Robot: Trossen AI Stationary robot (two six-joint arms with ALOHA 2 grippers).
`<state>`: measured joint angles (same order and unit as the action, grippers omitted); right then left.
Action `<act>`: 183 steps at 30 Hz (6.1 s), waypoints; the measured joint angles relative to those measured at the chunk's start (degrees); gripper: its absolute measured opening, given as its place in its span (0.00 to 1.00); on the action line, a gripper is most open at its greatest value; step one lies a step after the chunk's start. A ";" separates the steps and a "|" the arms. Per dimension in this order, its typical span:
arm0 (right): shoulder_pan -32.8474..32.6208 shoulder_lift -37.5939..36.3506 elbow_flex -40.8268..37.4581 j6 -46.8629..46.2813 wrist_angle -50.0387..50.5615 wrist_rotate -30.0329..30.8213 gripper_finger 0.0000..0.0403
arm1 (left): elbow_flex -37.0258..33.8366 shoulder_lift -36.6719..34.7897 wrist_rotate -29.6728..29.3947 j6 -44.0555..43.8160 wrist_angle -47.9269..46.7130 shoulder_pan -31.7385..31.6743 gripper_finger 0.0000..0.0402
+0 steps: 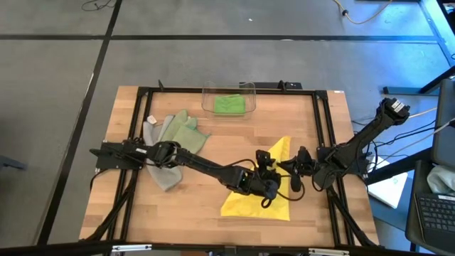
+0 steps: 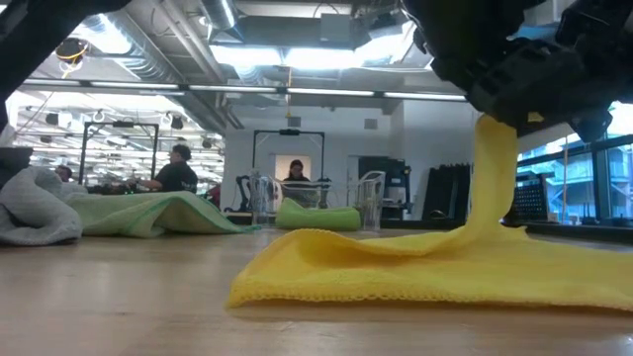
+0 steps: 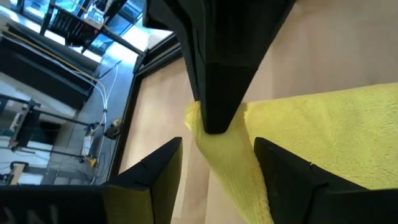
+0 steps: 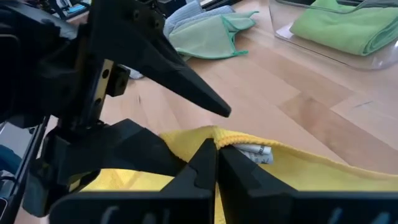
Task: Fold microfiber towels
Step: Fold the yellow microfiber cloth
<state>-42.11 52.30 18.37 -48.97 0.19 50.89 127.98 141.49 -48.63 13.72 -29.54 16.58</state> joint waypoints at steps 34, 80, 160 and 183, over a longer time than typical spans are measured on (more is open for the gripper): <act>-0.07 -0.24 0.07 5.91 -0.99 -10.00 0.17 | 0.00 0.00 -5.28 -1.51 -8.70 -0.47 0.00; -3.40 30.70 -2.71 7.43 -18.80 -29.17 0.33 | 0.00 0.00 -6.22 -35.39 -50.28 -12.24 0.04; 57.08 21.04 1.13 45.59 -1.13 -50.88 0.23 | -20.02 -3.37 6.50 -56.75 -30.18 10.05 0.17; 52.29 4.36 9.80 51.06 13.02 -51.33 0.23 | -24.56 -17.37 -1.03 -31.02 -28.25 -0.51 0.17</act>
<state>10.18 56.66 28.17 2.09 13.20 -0.43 103.43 124.12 -49.67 -17.30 -57.79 16.07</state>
